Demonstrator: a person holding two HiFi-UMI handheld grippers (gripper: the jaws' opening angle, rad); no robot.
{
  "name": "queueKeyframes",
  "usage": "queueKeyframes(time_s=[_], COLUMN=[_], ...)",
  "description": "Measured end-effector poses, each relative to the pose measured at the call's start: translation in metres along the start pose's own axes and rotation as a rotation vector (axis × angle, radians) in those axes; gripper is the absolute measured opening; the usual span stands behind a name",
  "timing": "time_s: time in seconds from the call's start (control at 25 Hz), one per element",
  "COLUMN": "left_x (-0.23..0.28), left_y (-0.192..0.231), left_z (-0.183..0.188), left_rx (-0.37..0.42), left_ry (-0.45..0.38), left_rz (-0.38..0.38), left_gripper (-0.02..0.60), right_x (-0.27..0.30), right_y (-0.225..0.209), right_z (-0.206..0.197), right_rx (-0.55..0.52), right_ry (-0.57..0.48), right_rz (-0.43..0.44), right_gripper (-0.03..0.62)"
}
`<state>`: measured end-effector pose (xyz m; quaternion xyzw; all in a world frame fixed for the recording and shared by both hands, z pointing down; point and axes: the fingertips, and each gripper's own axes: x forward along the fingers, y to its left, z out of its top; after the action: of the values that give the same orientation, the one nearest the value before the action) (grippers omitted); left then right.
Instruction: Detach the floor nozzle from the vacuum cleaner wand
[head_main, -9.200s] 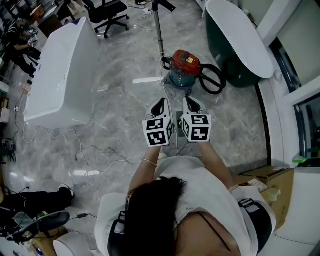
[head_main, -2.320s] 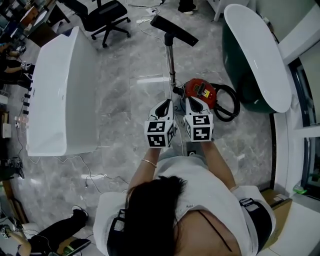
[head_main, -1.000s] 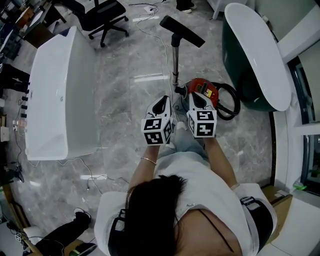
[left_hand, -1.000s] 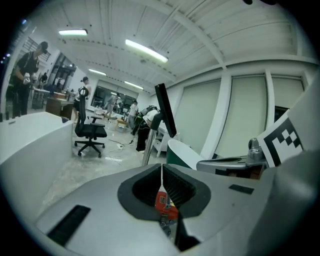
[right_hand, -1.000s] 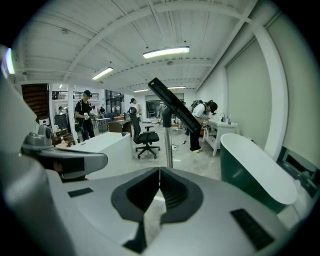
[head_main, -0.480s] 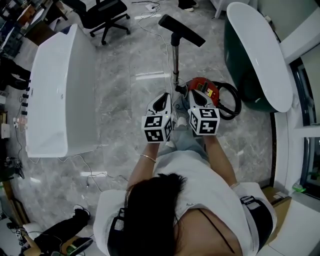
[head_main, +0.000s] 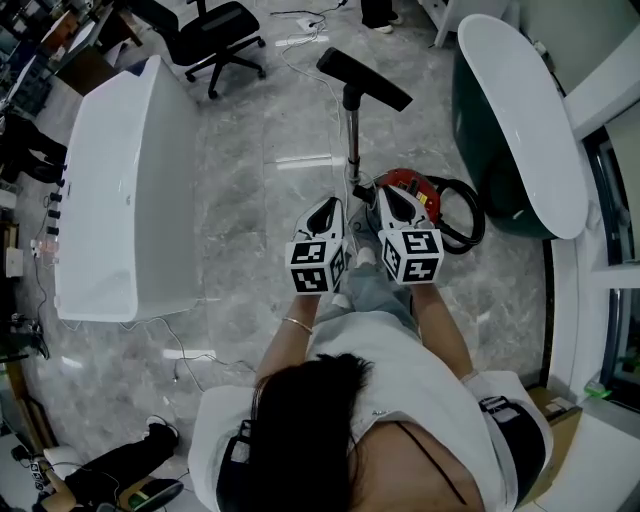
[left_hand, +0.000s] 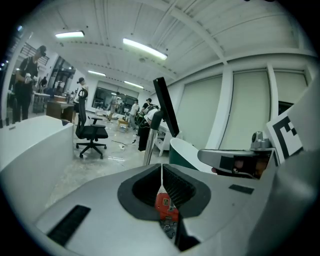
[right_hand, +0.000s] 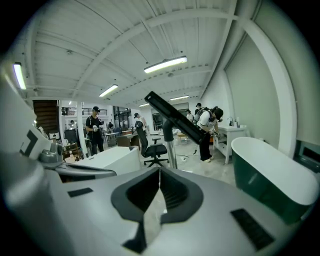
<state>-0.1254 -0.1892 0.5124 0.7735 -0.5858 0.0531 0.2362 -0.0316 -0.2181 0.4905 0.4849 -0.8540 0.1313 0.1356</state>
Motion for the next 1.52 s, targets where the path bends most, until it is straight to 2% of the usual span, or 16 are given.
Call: queueKeyframes(time_s=[0.48,0.68,0.96,1.12,1.32,1.52], left_x=[0.029,0.047,0.070,0.082,0.102,0.116], left_y=[0.006,0.004,0.011,0.015,0.015,0.015], left_z=[0.016,0.028,0.036,0.040,0.040,0.048], left_rx=[0.023,0.030,0.022,0.019,0.001,0.010], left_ry=[-0.005,-0.012,-0.007,-0.006,0.018,-0.005], left_rz=[0.006,0.000,0.032,0.044,0.075,0.098], left_gripper=[0.012,0.012,0.012,0.012,0.012,0.012], right_x=[0.025,0.037,0.058,0.065,0.075,0.079], right_y=[-0.019,-0.022,-0.028,-0.034,-0.044,-0.054], right_z=[0.020,0.039,0.056,0.065,0.069,0.085], right_rx=[-0.025,-0.048,-0.082,-0.106,-0.139,-0.145], right_ry=[-0.016,-0.017,-0.007,-0.017,0.021,-0.028], right_rz=[0.002,0.064,0.119,0.123,0.176,0.202], right_gripper=[0.015,0.015,0.017,0.017,0.017,0.018])
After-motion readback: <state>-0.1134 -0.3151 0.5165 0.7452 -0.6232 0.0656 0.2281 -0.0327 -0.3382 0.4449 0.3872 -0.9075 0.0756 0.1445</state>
